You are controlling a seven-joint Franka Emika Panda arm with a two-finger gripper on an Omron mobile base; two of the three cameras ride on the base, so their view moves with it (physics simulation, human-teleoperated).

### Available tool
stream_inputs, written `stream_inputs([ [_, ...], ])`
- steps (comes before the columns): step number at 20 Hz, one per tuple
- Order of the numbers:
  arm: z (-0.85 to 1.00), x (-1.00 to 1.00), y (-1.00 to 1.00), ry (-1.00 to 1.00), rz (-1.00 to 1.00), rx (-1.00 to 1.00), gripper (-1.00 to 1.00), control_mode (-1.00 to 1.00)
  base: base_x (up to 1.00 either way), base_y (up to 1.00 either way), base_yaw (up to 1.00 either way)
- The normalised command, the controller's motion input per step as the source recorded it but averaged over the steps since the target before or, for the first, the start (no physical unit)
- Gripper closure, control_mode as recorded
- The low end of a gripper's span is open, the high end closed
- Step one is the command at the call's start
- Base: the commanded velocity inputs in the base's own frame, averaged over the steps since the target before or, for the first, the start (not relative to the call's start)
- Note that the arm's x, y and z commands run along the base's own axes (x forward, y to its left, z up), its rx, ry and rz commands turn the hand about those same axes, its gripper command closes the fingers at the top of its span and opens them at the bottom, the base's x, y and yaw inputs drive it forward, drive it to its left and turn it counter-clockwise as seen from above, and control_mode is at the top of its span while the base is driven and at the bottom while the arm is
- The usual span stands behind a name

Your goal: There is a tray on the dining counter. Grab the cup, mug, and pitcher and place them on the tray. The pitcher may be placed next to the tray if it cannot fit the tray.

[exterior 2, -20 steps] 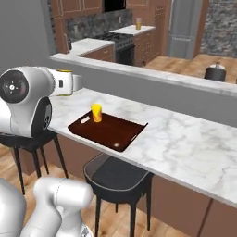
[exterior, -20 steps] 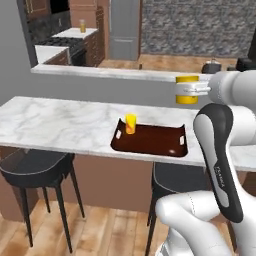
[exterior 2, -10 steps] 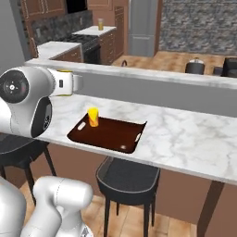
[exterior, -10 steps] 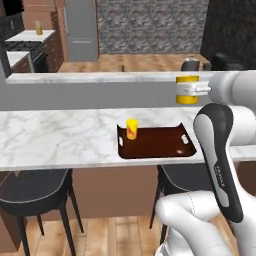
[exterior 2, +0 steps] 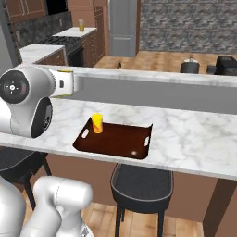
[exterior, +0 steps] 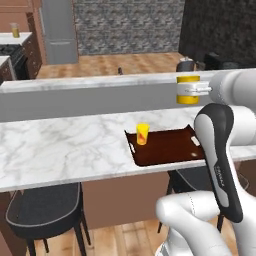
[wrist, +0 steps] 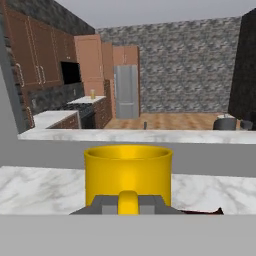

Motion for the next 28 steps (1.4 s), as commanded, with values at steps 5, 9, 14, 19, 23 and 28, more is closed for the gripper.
stream_inputs([
  [5,0.00,0.00,0.00,0.00,0.00,0.00,1.00,1.00,0.48,0.26,-0.15],
  [9,0.00,0.00,0.00,0.00,0.00,0.00,1.00,1.00,0.54,0.19,-0.14],
  [14,0.00,0.00,0.00,0.00,0.00,0.00,1.00,1.00,0.15,0.04,-0.05],
  [19,0.00,0.00,0.00,0.00,0.00,0.00,1.00,-1.00,0.00,0.00,0.00],
  [23,-0.27,-0.01,-0.10,0.00,0.12,0.00,1.00,-1.00,0.00,0.00,0.00],
  [28,-0.74,-0.03,-0.30,0.00,0.27,-0.01,1.00,-1.00,0.00,0.00,0.00],
])
